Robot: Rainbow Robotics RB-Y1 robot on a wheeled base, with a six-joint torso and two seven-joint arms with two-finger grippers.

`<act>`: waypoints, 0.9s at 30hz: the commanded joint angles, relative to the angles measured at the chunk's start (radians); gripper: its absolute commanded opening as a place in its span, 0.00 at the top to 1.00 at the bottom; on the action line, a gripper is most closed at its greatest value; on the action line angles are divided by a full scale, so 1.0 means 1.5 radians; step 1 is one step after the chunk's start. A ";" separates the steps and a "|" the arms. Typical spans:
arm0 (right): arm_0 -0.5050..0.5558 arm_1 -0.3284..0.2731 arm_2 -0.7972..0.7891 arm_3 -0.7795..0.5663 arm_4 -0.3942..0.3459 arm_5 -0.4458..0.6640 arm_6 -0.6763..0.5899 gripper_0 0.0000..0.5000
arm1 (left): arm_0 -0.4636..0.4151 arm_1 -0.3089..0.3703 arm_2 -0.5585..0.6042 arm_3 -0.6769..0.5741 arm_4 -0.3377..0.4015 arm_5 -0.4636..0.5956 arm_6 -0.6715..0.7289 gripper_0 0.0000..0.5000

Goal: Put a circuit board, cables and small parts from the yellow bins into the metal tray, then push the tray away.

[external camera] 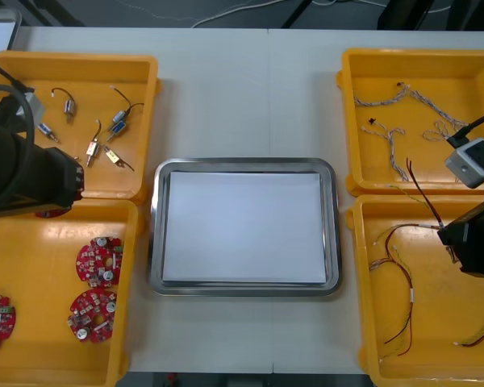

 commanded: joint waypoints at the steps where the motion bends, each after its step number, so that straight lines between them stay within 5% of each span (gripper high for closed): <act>1: -0.017 -0.026 0.007 0.007 -0.011 0.002 -0.019 1.00 | -0.096 0.023 -0.114 -0.003 -0.042 -0.024 0.103 1.00; 7: -0.017 -0.026 0.009 0.009 -0.010 0.002 -0.020 1.00 | -0.133 -0.010 -0.200 -0.001 -0.088 -0.050 0.130 1.00; 27: -0.017 -0.026 0.009 0.009 -0.010 0.002 -0.020 1.00 | -0.327 -0.142 -0.419 0.064 -0.100 -0.086 0.174 1.00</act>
